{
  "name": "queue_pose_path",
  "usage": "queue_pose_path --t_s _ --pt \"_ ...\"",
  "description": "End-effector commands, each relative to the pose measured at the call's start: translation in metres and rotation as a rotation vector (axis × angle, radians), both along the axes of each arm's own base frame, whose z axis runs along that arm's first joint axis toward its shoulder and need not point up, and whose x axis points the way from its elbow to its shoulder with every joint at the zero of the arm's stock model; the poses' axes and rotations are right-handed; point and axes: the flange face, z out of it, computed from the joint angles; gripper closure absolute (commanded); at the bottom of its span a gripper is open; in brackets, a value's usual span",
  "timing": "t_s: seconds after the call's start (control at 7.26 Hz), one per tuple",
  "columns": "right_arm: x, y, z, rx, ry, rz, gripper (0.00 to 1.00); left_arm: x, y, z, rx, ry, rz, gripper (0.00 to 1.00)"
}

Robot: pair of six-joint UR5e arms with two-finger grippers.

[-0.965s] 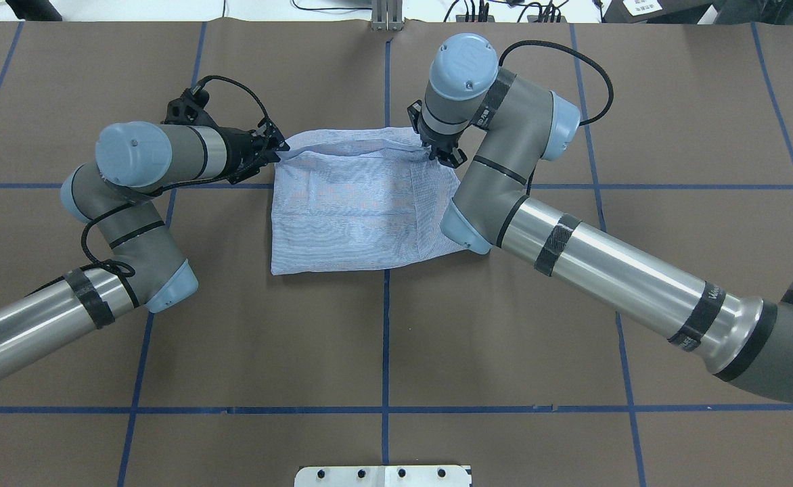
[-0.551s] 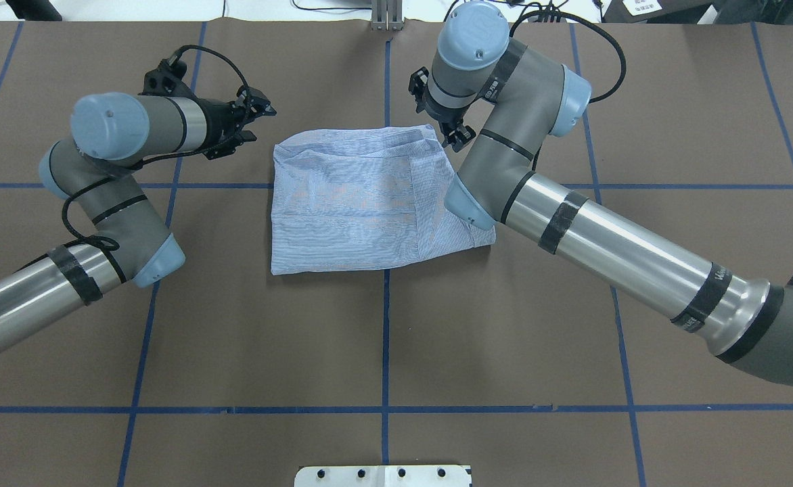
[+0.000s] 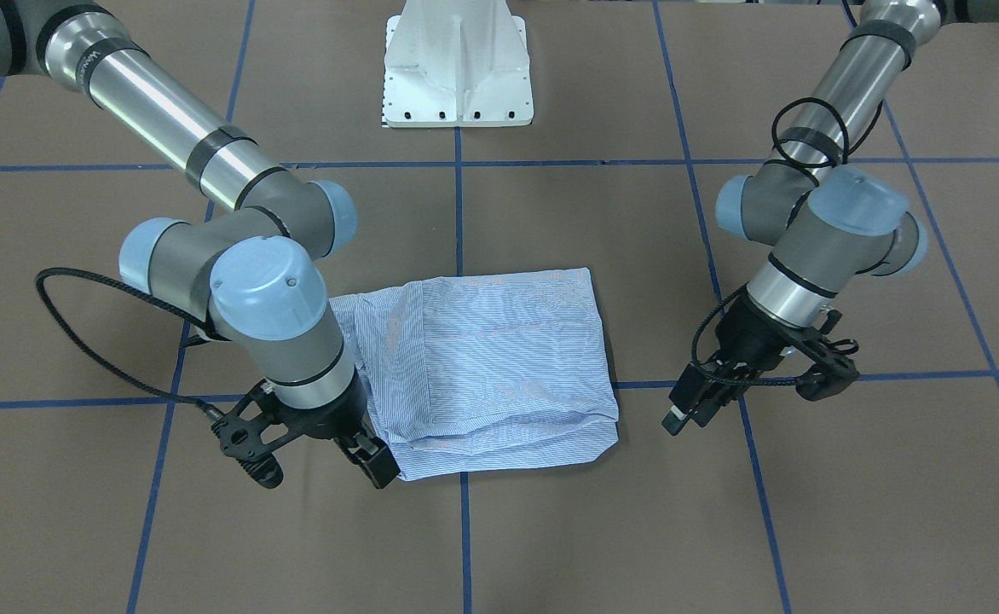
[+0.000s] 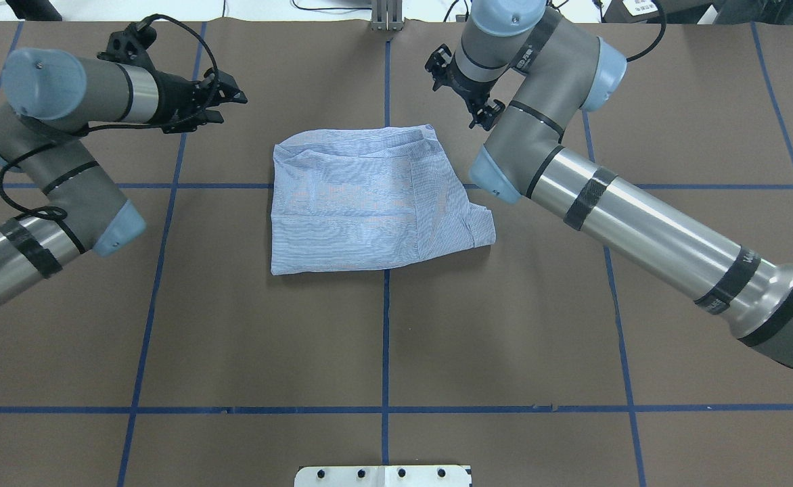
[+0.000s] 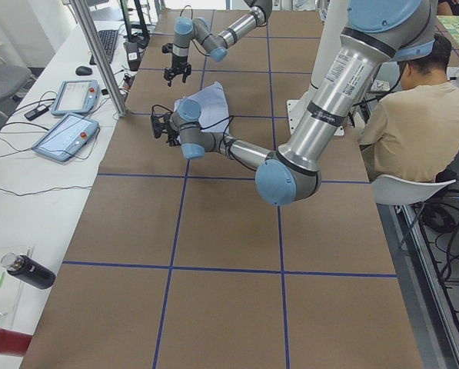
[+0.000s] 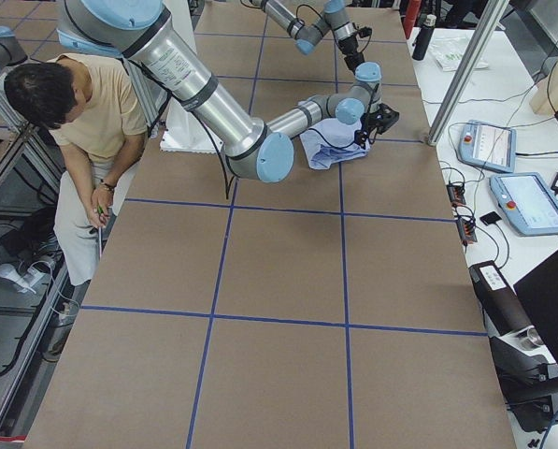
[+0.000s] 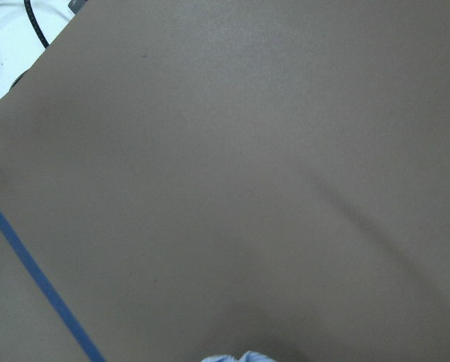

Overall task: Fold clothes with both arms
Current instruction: 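Open both grippers and raise them away from the shirt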

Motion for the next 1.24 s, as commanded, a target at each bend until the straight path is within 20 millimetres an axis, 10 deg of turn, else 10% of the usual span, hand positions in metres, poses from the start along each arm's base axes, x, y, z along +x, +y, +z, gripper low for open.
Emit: queue_pose_path --t_s 0.0,0.41,0.69,1.1 --pt "0.091 -0.008 0.078 0.095 0.034 -0.158 0.00 -0.092 0.014 0.049 0.199 -0.138 0.115 0.34" --pt "0.260 0.007 0.202 0.346 0.133 -0.419 0.00 -0.226 0.056 0.140 0.412 -0.335 0.217 0.35" --pt "0.380 0.043 0.278 0.432 0.132 -0.500 0.00 -0.279 0.066 0.169 0.461 -0.390 0.294 0.35" --pt "0.461 0.101 0.317 0.416 0.185 -0.639 0.00 -0.388 0.057 0.210 0.489 -0.582 0.431 0.35"
